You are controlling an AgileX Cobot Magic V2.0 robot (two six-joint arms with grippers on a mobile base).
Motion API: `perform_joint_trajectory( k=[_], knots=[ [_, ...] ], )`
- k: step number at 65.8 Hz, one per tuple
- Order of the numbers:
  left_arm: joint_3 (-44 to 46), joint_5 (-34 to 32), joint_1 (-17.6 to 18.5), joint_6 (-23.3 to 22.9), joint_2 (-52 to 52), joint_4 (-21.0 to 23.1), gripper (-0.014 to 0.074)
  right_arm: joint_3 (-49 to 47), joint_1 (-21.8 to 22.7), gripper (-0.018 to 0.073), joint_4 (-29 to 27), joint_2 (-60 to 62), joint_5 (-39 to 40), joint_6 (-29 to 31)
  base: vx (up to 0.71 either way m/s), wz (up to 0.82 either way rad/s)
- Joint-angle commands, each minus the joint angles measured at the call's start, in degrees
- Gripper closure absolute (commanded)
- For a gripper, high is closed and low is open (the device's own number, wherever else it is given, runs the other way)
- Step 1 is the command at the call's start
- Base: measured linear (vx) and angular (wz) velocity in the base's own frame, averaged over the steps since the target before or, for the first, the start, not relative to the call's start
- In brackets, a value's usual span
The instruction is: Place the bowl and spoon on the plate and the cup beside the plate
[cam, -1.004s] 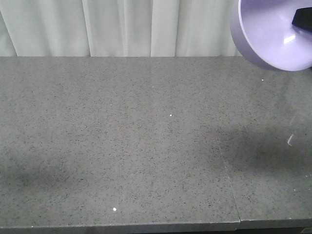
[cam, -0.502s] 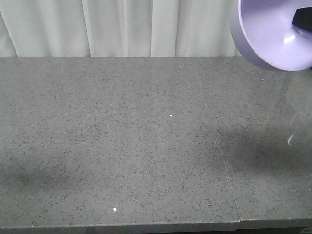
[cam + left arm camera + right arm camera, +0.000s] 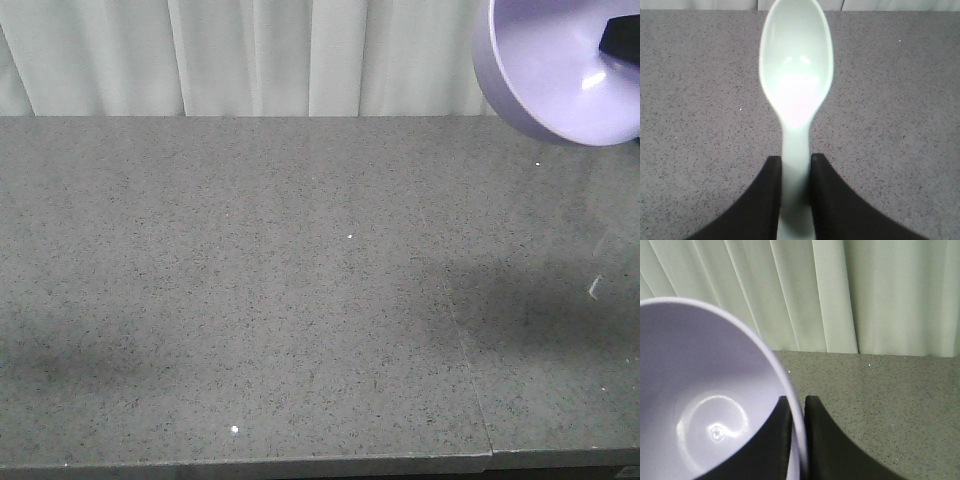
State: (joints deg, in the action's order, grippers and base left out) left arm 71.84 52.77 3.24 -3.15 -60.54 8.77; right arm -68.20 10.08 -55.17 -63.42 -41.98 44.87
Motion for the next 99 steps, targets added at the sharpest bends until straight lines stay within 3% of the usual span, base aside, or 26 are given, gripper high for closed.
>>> perform_joint_trajectory(
  k=[1,99],
  knots=[
    [1.4,-3.4,0.3,-0.2,1.1,1.0,0.0603,-1.9,-0.1,0.0569,-2.6,1.1,2.0,0.6,0.00,0.00],
    [1.4,-3.4,0.3,-0.2,1.1,1.0,0.0603,-1.9,-0.1,0.0569,-2.6,1.1,2.0,0.6,0.00,-0.02]
  ],
)
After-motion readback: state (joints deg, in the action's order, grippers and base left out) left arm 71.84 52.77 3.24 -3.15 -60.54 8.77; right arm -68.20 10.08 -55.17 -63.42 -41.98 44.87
